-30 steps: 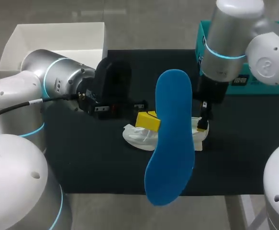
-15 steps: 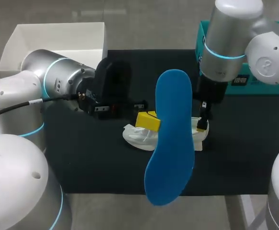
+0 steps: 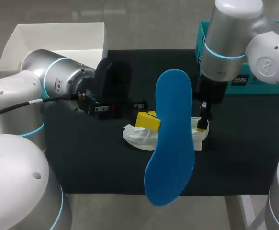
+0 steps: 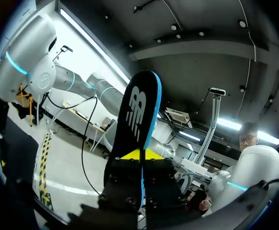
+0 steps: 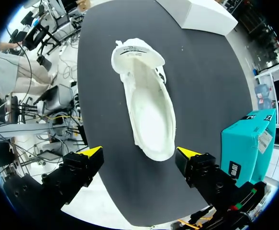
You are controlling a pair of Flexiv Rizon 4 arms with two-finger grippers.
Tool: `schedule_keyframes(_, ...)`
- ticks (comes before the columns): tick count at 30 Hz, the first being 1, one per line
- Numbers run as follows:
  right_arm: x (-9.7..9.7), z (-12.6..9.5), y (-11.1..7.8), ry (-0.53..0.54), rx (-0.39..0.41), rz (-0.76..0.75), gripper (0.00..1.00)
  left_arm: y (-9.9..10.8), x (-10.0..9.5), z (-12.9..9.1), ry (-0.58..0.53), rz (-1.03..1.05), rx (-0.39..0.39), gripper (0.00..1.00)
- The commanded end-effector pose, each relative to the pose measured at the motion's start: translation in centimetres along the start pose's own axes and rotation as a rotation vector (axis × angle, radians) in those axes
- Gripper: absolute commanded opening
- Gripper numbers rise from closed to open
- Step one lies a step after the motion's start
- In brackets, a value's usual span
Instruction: Take the shoe out of the shoebox, open the shoe tongue, remove and reinsert the insole, then place the shoe into the shoebox
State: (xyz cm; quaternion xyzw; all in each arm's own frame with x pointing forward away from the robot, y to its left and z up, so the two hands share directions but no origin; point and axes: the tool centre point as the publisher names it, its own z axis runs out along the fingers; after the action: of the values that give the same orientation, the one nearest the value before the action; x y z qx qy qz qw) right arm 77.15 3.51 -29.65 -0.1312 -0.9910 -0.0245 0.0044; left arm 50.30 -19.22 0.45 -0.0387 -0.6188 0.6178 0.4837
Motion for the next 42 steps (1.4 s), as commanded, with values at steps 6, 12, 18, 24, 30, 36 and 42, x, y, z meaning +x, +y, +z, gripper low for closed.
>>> schedule_keyframes(6, 0.1, 0.1, 0.0, -0.002, 0.000, 0.001, 1.00, 0.0, -0.2, 0.0, 0.005, 0.001, 0.001, 0.00)
schedule_keyframes(12, -0.6, 0.2, 1.0, -0.006, 0.011, -0.011, 1.00, 0.0, -0.2, 0.0, 0.005, 0.001, 0.001, 0.00)
schedule_keyframes(18, -2.3, 0.2, 3.2, -0.033, 0.006, -0.009, 1.00, 0.0, -0.2, 0.0, 0.005, 0.001, 0.001, 0.00)
schedule_keyframes(24, -3.7, 0.5, 5.1, -0.050, -0.011, -0.021, 1.00, 0.0, -0.2, 0.0, 0.005, 0.001, 0.001, 0.00)
schedule_keyframes(30, -4.5, 2.2, 6.5, -0.038, -0.012, -0.029, 1.00, 0.0, -0.2, 0.0, 0.005, 0.001, 0.001, 0.00)
schedule_keyframes(36, -4.5, 3.7, 7.3, -0.033, -0.012, -0.055, 1.00, 0.0, -0.2, 0.0, 0.005, 0.001, 0.001, 0.00)
schedule_keyframes(42, -5.6, 6.2, 8.7, -0.043, 0.008, -0.103, 1.00, 0.0, -0.2, 0.0, 0.005, 0.001, 0.001, 0.00)
